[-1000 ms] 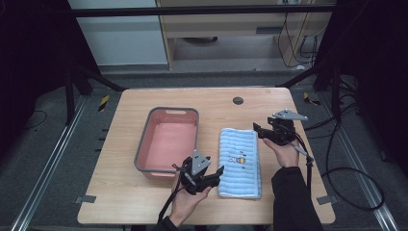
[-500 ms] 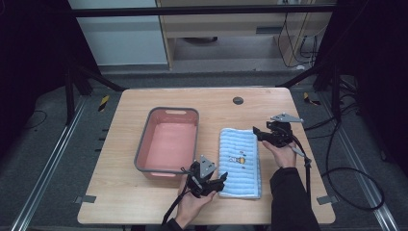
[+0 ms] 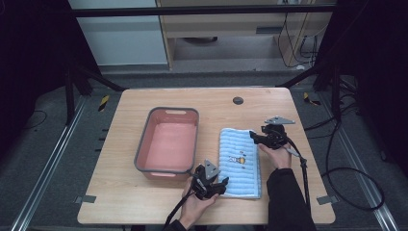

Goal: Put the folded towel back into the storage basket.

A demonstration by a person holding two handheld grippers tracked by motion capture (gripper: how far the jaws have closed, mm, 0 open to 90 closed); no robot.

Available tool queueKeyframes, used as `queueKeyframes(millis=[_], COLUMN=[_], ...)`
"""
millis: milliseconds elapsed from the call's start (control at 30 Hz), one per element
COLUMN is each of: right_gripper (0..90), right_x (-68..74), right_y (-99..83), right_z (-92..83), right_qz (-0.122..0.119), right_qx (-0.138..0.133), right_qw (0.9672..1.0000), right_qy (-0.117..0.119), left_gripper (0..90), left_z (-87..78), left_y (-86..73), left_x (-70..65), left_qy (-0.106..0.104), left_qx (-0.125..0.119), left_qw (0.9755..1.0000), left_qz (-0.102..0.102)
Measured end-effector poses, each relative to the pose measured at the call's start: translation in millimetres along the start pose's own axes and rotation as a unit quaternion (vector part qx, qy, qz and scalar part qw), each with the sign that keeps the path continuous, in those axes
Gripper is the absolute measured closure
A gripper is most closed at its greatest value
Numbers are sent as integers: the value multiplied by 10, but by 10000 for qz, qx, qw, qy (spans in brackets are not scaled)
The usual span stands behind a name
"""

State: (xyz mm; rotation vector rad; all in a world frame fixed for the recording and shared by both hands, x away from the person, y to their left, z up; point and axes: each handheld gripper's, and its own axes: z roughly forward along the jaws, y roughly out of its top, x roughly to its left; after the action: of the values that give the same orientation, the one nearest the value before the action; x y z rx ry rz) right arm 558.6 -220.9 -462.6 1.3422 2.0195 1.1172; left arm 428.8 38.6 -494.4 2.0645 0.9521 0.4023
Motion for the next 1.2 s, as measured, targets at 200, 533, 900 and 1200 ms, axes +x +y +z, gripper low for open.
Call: queueKeyframes(millis=[200,533,900,1200], right_gripper=[453,491,572,655], right_x=[13,18,24,35], right_y=[-74,-177,-250,-263], right_z=[99,214,279,292], right_qz=[74,76,64,124], right_qx=[200,462,703,770], right_qw=[9998,9989,9975,9968], right_qy=[30,32,104,168], left_gripper=[499,557,624,687], left_z=[37,71,84,91], left_y=[-22,-54,-64,-67], left_x=[16,-2,5,-17], left_qy=[-71,-48,-157,-172], left_qx=[52,102,141,122], left_qw=[9999,9999,9993,9993], left_qz=[-112,-94,-300,-315])
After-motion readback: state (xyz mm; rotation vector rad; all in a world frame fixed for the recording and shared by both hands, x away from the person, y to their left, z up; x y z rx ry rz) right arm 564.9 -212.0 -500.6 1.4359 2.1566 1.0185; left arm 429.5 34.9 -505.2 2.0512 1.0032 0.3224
